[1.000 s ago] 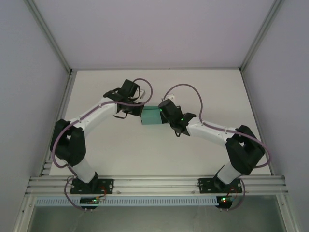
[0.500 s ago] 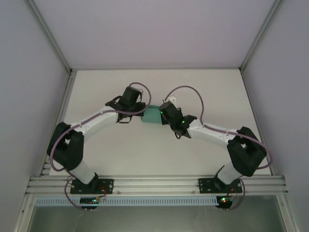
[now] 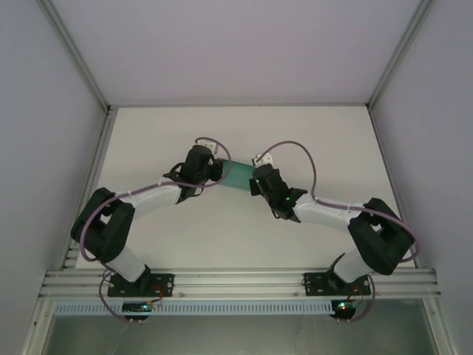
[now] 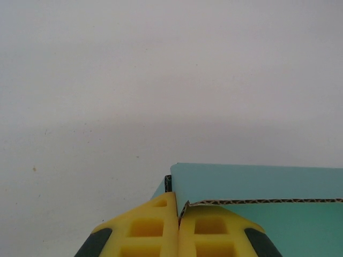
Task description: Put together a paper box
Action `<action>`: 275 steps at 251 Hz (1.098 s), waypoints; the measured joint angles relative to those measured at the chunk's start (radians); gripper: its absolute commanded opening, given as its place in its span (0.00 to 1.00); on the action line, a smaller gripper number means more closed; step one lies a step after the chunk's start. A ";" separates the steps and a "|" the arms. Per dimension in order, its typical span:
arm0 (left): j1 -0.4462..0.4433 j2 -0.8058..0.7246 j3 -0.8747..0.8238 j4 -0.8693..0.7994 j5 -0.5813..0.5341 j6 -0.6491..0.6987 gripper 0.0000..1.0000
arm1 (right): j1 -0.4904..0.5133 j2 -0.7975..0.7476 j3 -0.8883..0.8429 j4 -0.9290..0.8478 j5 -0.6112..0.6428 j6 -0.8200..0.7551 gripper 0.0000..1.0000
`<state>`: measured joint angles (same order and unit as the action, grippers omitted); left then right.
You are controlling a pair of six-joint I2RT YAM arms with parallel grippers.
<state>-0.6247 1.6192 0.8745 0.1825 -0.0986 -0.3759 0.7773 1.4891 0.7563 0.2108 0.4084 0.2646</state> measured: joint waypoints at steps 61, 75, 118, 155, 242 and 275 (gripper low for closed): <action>-0.004 0.000 0.000 0.006 0.004 0.002 0.00 | -0.056 -0.025 0.069 -0.169 -0.133 0.001 0.31; -0.005 0.000 0.002 0.006 0.005 0.009 0.00 | -0.069 -0.027 0.094 -0.222 -0.155 0.005 0.33; -0.019 0.001 0.032 -0.013 0.019 0.024 0.00 | -0.118 -0.036 0.137 -0.332 -0.248 0.021 0.60; -0.026 0.017 0.063 -0.033 0.036 0.036 0.00 | -0.162 -0.078 0.138 -0.366 -0.337 0.038 0.73; -0.027 0.021 0.103 -0.105 0.050 0.054 0.00 | -0.265 -0.156 0.138 -0.341 -0.364 0.117 0.74; -0.034 0.021 0.115 -0.129 0.050 0.054 0.00 | -0.293 -0.115 0.144 -0.333 -0.385 0.138 0.73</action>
<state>-0.6582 1.6402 0.9897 0.0532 -0.0490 -0.3222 0.4843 1.3743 0.9001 -0.1219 0.0231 0.4030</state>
